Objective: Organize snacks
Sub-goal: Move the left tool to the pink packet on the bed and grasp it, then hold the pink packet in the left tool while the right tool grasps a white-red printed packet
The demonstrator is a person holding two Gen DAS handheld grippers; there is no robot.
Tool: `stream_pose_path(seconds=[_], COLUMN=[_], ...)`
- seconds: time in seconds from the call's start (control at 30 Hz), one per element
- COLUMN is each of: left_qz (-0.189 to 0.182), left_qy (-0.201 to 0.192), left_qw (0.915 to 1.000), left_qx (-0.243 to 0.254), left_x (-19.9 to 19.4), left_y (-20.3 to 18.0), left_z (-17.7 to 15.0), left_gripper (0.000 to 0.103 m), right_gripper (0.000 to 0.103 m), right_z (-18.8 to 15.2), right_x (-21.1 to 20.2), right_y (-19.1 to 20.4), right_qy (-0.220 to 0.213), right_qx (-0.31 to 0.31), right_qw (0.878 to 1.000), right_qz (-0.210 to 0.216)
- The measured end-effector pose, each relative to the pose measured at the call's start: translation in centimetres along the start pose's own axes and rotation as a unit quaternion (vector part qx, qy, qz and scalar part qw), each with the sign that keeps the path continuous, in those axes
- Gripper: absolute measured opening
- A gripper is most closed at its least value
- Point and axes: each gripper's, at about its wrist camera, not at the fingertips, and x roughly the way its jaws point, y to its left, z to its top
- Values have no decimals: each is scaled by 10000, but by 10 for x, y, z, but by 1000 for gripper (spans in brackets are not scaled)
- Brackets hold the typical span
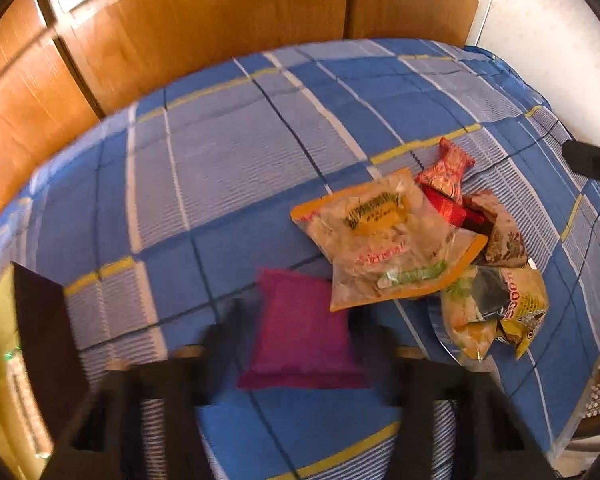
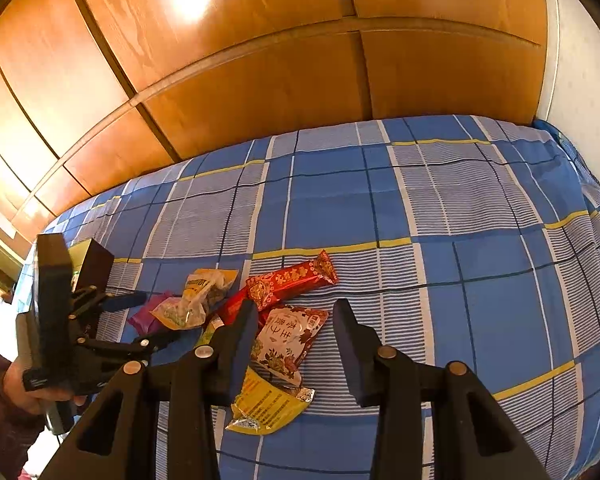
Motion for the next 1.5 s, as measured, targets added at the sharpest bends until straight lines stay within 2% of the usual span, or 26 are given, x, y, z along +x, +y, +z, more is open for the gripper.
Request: stream_pose_path(seconds=[0.07, 0.2, 0.43, 0.5, 0.63, 0.73, 0.8, 0.87, 0.93, 1.03, 1.07, 1.13, 1.27, 1.43, 1.47, 1.5], left_qz=[-27, 44, 75, 68, 49, 28, 11, -4, -1, 20, 27, 49, 80, 62, 53, 42], left_qy=[-135, -246, -672, -803, -884, -899, -914, -934, -954, -984, -996, -1019, -1057, -1079, -1078, -1081], left_qw=[9999, 9995, 9968, 9954, 9944, 9941, 9939, 9934, 9932, 9928, 9926, 9924, 9920, 9916, 9917, 9916], left_qx=[-51, -174, -419, -512, -584, -598, -624, -664, -675, -684, -695, -691, -685, -705, -705, -708], left_x=[-4, -17, -44, -49, -52, -52, -53, -54, -55, -56, -56, -55, -56, -57, -57, -57], left_y=[-1, -10, -29, -30, -29, -28, -27, -26, -26, -27, -27, -28, -28, -29, -28, -28], left_z=[-7, -34, -104, -120, -127, -129, -132, -134, -136, -137, -138, -138, -139, -141, -141, -141], left_gripper=[40, 39, 40, 40, 40, 40, 40, 40, 40, 40, 40, 40, 40, 40, 40, 40], right_gripper=[39, 39, 39, 39, 39, 43, 43, 43, 42, 43, 43, 43, 43, 47, 51, 59], right_z=[1, 2, -3, -6, -16, -27, -31, -31, -31, -28, -23, -14, -9, -14, -15, -14], right_x=[-1, -3, 18, 26, 47, 64, 64, 61, 59, 58, 56, 51, 45, 53, 54, 57], right_y=[-1, -8, -13, -12, -8, 8, 18, 27, 29, 20, 10, -13, -48, -58, -58, -59], right_qy=[-54, -119, 454, 667, 1258, 1905, 2038, 2035, 1994, 1834, 1666, 1384, 1110, 1202, 1232, 1268], right_qx=[9, 126, 172, 174, 192, 64, -24, -138, -163, -48, 138, 635, 1467, 1871, 1906, 1966], right_qw=[10000, 9997, 9985, 9976, 9914, 9771, 9681, 9627, 9619, 9716, 9783, 9837, 9799, 9708, 9697, 9681], right_qz=[-60, -197, -236, -114, 298, 947, 1456, 1780, 1864, 1492, 1222, 953, 769, 899, 908, 897])
